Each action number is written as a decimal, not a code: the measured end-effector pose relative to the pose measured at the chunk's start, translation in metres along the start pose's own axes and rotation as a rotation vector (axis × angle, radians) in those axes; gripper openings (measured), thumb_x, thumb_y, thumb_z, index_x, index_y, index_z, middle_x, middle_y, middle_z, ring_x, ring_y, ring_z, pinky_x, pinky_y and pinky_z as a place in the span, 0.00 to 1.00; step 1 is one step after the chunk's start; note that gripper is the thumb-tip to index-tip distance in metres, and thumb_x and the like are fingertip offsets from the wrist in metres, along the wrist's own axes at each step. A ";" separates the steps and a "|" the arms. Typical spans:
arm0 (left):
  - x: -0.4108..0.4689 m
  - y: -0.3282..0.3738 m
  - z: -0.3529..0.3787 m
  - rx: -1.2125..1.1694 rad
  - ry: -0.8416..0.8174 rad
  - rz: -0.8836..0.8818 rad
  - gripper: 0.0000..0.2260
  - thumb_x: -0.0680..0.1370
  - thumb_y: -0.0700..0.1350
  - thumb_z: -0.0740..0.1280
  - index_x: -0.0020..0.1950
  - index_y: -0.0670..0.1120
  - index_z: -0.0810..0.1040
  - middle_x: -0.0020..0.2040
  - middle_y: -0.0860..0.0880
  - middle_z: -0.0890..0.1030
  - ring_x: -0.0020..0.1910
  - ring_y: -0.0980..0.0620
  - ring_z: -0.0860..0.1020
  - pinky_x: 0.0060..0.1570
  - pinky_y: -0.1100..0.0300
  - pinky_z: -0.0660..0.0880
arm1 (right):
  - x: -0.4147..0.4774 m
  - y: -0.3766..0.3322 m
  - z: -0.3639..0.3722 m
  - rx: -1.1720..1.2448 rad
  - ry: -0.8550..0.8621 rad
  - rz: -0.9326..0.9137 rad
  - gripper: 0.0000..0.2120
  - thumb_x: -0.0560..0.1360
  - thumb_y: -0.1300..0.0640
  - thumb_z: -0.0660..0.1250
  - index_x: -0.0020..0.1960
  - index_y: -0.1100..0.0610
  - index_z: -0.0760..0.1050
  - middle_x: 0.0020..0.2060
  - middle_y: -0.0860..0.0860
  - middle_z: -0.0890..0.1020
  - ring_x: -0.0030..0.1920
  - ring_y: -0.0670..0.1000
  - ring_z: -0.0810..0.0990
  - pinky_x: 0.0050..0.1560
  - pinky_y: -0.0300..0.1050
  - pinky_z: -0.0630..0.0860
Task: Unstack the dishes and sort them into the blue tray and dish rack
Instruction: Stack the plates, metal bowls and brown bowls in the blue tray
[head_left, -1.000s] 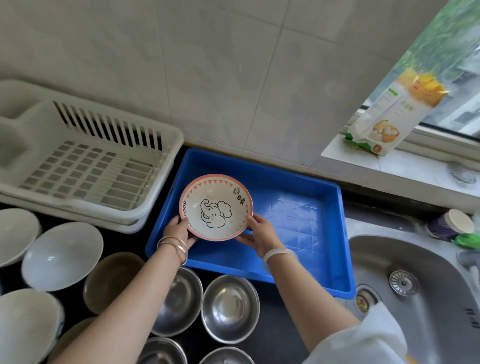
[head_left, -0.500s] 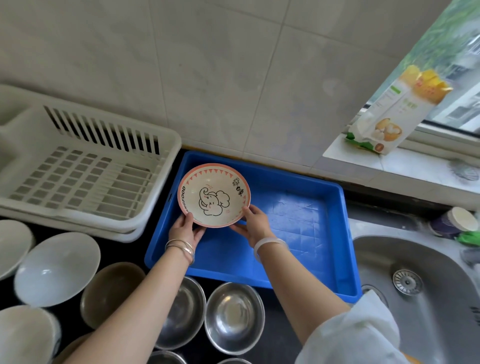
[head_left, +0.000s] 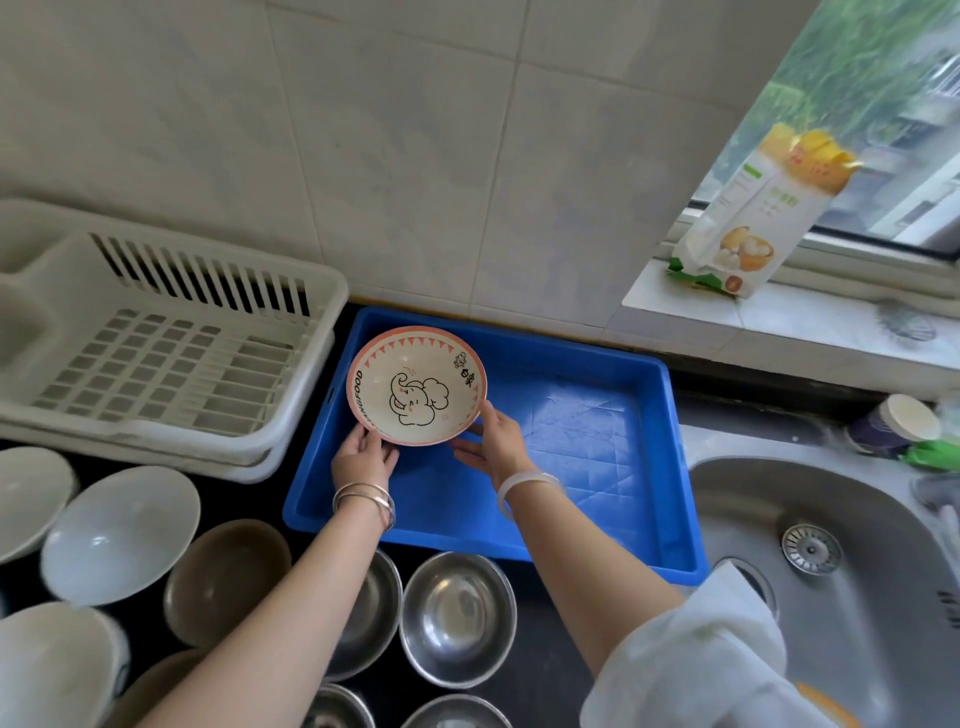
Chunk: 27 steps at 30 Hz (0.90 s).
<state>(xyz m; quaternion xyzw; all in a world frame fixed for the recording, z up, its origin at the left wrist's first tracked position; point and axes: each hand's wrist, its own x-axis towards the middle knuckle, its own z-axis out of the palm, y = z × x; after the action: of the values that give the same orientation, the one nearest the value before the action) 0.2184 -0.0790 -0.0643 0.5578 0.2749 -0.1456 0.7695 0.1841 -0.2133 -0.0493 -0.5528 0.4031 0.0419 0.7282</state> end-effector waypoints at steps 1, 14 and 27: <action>-0.005 -0.001 -0.001 0.019 -0.010 0.010 0.17 0.80 0.38 0.59 0.69 0.40 0.69 0.65 0.39 0.74 0.63 0.41 0.74 0.56 0.57 0.72 | -0.004 -0.001 -0.003 -0.026 -0.011 -0.005 0.17 0.82 0.49 0.53 0.64 0.56 0.71 0.58 0.56 0.79 0.49 0.57 0.82 0.48 0.47 0.80; -0.158 -0.066 0.034 0.336 -0.322 0.005 0.13 0.80 0.35 0.56 0.61 0.33 0.72 0.58 0.36 0.77 0.52 0.46 0.75 0.41 0.69 0.76 | -0.126 0.011 -0.147 -0.395 0.182 -0.289 0.12 0.80 0.55 0.55 0.48 0.55 0.77 0.44 0.54 0.83 0.37 0.49 0.81 0.39 0.41 0.74; -0.291 -0.197 0.052 1.035 -0.863 -0.121 0.19 0.77 0.41 0.63 0.68 0.48 0.69 0.56 0.50 0.77 0.54 0.48 0.76 0.54 0.51 0.77 | -0.240 0.125 -0.333 -0.889 0.630 -0.070 0.20 0.77 0.61 0.60 0.69 0.56 0.70 0.64 0.55 0.77 0.64 0.57 0.74 0.61 0.49 0.70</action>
<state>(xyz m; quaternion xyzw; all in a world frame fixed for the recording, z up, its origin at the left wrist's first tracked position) -0.1070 -0.2182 -0.0355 0.7299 -0.1313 -0.5109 0.4347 -0.2203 -0.3526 -0.0152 -0.8061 0.5266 0.0164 0.2695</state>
